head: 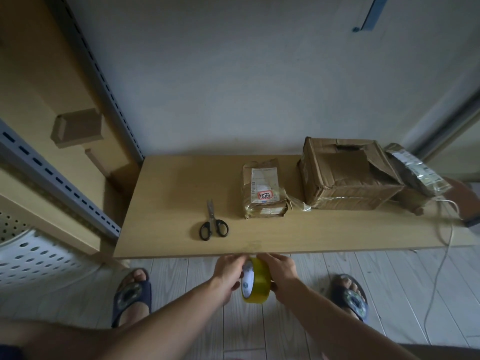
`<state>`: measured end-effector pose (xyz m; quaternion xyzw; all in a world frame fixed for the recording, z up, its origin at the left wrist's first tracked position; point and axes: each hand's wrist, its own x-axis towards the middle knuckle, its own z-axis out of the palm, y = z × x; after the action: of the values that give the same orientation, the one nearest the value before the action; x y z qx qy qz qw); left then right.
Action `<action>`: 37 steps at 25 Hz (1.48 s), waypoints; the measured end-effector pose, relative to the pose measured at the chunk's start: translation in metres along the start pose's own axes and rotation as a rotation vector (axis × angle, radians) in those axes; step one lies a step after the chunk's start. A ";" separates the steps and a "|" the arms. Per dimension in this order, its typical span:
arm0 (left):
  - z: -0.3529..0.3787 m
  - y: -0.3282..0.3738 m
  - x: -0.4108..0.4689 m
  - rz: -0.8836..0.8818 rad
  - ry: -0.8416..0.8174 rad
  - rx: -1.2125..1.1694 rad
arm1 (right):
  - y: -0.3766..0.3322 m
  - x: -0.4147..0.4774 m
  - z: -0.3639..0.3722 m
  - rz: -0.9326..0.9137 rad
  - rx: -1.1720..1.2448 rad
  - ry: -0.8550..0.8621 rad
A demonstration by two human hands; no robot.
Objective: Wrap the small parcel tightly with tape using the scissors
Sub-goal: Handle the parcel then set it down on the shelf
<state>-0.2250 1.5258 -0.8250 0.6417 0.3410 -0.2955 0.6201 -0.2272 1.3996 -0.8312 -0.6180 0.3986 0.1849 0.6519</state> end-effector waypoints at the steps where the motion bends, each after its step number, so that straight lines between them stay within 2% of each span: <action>1: 0.000 0.003 -0.002 -0.018 -0.027 0.004 | -0.003 -0.002 0.000 -0.025 -0.022 -0.001; 5: 0.003 0.014 -0.004 0.022 -0.022 -0.001 | -0.015 -0.018 0.003 -0.155 -0.237 -0.070; 10: -0.005 0.051 -0.013 0.350 0.001 0.103 | -0.056 -0.037 -0.008 -0.373 -0.438 -0.110; 12: -0.009 0.062 -0.016 0.491 0.019 0.160 | -0.067 -0.044 -0.011 -0.382 -0.490 -0.204; 15: -0.019 0.071 -0.024 0.581 0.073 0.215 | -0.073 -0.048 -0.013 -0.361 -0.516 -0.309; 20: -0.035 0.087 -0.039 0.830 0.156 0.592 | -0.066 -0.052 -0.005 -0.405 -0.512 -0.368; 22: -0.037 0.092 -0.042 0.860 0.167 0.628 | -0.066 -0.053 -0.001 -0.437 -0.476 -0.382; 26: -0.040 0.104 -0.048 0.904 0.172 0.568 | -0.068 -0.049 0.003 -0.433 -0.489 -0.268; 30: -0.041 0.117 -0.050 0.919 0.171 0.554 | -0.073 -0.048 0.005 -0.460 -0.594 -0.213; 33: -0.044 0.121 -0.047 0.948 0.171 0.563 | -0.072 -0.045 0.008 -0.407 -0.659 -0.180; 37: -0.048 0.125 -0.046 1.010 0.125 0.576 | -0.070 -0.040 0.000 -0.440 -0.494 -0.263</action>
<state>-0.1542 1.5707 -0.7110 0.8837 -0.0656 -0.0057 0.4634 -0.2010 1.3980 -0.7552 -0.7990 0.1120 0.2090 0.5526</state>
